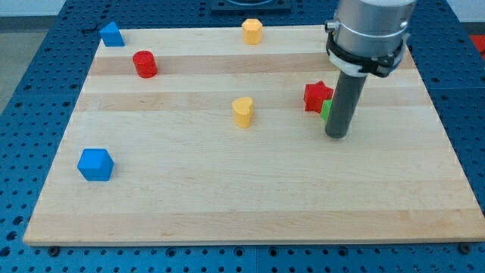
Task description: Move green star towards top right
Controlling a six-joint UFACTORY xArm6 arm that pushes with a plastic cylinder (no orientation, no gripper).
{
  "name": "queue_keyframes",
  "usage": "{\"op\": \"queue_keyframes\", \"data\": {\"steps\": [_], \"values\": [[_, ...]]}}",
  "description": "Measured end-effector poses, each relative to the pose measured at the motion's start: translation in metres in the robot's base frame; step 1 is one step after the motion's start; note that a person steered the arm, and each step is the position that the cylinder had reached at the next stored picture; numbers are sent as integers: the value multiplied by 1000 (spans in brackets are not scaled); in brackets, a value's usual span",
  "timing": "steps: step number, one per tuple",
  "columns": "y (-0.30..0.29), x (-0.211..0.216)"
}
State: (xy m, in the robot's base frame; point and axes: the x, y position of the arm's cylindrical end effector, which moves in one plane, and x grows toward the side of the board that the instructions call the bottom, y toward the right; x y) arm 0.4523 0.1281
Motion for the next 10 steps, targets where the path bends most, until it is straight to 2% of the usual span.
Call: {"op": "queue_keyframes", "data": {"steps": [1,2,4,5,8,9,10], "values": [[0,-12],[-13,4],[-24,-36],[10,-26],[50,-22],[69,-26],[71,-55]]}}
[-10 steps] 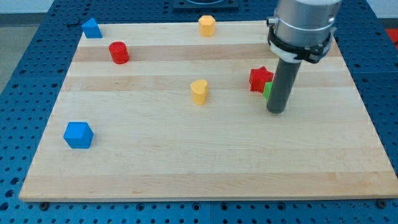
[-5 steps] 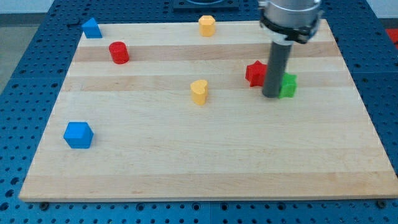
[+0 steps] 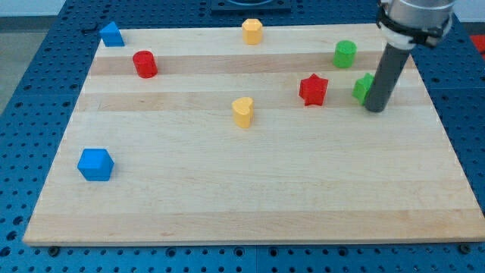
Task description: Move green star towards top right
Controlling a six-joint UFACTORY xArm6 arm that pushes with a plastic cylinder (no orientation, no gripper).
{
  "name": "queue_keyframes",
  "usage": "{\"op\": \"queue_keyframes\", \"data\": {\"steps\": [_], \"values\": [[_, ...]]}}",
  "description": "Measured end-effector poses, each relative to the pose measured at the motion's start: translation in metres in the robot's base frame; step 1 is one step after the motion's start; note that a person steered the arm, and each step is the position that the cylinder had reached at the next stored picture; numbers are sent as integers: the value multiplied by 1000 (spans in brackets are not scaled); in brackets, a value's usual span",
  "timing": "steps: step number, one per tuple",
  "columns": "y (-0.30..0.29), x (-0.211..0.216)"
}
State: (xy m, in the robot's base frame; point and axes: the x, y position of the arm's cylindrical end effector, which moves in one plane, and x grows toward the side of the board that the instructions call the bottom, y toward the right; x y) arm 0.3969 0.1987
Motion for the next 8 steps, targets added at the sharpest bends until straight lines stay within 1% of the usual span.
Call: {"op": "queue_keyframes", "data": {"steps": [1,2,3,4,5,7,8], "values": [[1,-36],[10,-31],[-12,-24],[-29,-46],[-27,-56],[18,-54],[28,-57]]}}
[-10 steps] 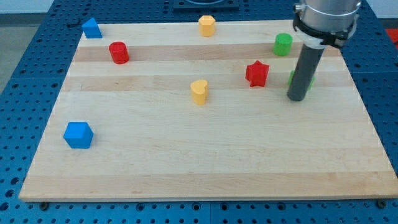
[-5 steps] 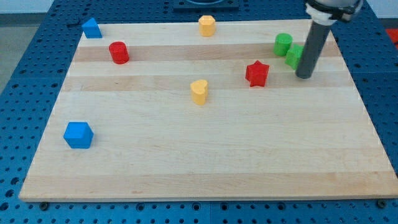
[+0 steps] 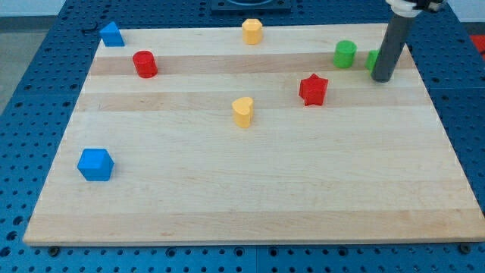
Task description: Move green star towards top right
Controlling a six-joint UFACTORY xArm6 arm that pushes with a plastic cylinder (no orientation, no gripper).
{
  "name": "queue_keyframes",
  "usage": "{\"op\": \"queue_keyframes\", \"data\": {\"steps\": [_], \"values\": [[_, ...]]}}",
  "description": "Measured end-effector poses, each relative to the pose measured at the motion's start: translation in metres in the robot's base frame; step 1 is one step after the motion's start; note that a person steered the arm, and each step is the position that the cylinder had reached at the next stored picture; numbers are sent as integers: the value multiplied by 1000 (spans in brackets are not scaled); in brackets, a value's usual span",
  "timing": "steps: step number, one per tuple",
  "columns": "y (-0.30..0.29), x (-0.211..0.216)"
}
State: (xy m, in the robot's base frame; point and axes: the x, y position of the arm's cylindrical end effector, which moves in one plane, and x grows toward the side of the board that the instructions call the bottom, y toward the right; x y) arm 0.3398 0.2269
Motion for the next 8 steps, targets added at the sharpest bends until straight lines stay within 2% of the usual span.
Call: {"op": "queue_keyframes", "data": {"steps": [3,5,8], "values": [[7,-69],[22,-49],[36,-91]]}}
